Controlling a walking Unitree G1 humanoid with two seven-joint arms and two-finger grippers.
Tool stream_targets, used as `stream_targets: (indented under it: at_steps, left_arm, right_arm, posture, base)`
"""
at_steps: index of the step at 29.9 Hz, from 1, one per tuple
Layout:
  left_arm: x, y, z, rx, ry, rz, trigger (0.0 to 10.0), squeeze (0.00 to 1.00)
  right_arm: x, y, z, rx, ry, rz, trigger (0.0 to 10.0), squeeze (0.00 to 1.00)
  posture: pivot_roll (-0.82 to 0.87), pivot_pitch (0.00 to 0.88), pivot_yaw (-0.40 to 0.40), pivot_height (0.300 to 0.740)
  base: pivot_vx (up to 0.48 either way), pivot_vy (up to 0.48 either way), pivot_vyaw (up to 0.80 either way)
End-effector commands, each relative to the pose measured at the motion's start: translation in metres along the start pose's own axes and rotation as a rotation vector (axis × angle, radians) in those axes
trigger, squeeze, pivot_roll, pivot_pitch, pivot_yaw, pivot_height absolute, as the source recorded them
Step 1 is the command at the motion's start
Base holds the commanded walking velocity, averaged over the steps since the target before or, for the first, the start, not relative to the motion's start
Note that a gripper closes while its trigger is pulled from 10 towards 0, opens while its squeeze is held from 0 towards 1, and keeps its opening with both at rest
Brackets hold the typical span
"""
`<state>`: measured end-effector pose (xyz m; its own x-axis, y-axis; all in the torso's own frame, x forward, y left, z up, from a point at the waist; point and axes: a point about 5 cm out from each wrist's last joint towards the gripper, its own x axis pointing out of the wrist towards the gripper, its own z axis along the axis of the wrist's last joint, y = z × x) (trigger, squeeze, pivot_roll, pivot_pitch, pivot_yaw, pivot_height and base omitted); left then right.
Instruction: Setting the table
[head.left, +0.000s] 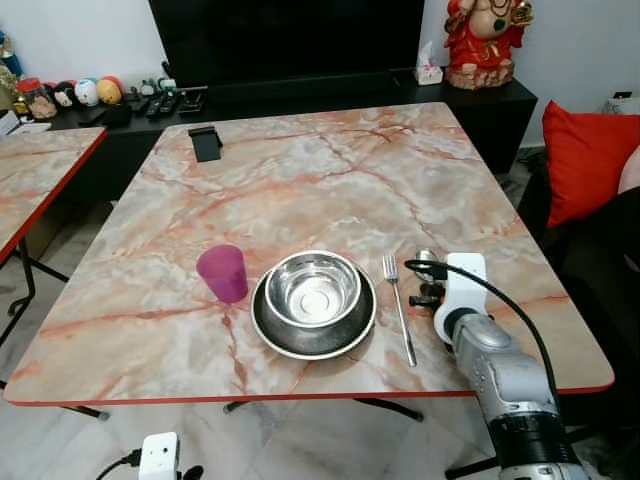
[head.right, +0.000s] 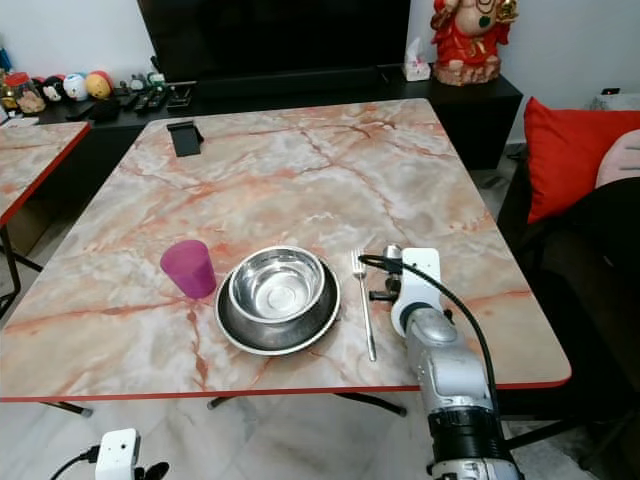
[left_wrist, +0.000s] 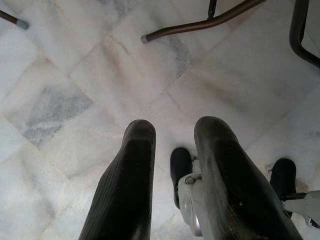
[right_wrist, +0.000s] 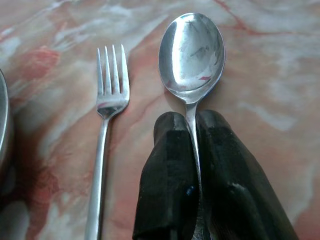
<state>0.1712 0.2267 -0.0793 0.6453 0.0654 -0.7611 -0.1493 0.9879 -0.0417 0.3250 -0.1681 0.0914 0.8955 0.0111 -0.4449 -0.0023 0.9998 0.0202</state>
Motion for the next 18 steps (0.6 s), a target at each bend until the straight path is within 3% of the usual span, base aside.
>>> stream_targets:
  at_steps: [1,18]
  left_arm:
    - [-0.0009,0.0035,-0.0015,-0.013,0.007,0.011,10.0,0.0]
    - [-0.0008,0.0036,-0.0014,-0.017,0.008,0.014,10.0,0.0]
  right_arm:
    - [0.0035,0.0047,0.0015,-0.003,-0.01,0.002,10.0,0.0]
    - [0.0099,0.0076,-0.0047,-0.012,-0.012,-0.012,10.0,0.0]
  posture:
    - [-0.13,0.0,0.103,0.74]
    - [-0.13,0.0,0.104,0.74]
  base:
    - [0.0,0.0,0.0]
    - [0.0,0.0,0.0]
